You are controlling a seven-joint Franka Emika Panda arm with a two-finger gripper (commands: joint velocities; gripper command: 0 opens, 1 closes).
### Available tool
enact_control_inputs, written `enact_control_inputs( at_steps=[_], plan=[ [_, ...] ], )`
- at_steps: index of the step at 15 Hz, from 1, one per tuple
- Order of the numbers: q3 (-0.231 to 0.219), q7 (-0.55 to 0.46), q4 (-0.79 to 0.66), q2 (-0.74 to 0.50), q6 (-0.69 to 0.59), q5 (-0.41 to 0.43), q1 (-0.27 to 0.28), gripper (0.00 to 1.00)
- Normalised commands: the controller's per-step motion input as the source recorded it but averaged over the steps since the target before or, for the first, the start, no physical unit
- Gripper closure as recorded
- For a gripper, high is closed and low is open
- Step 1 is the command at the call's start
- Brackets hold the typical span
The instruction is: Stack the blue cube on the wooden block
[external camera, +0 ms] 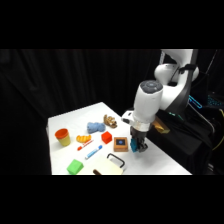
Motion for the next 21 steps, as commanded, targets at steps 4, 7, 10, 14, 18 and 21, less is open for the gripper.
enact_control_inputs(
  at_steps=[4, 7, 10, 14, 18, 21],
  plan=[
    [0.089, -0.32, -0.06, -0.25, -0.12, 0.128, -0.247, 0.75],
    [0.051, -0.33, -0.08, -0.22, -0.04, 0.156, -0.222, 0.75],
    [0.035, -0.35, -0.08, -0.17, 0.02, 0.204, -0.188, 0.75],
    [0.028, -0.36, -0.06, -0.07, 0.11, 0.24, -0.141, 0.75],
    [0.011, -0.35, -0.02, 0.07, 0.22, 0.245, -0.112, 0.75],
    [0.002, -0.28, 0.02, 0.12, 0.25, 0.196, -0.065, 0.75]
  ],
)
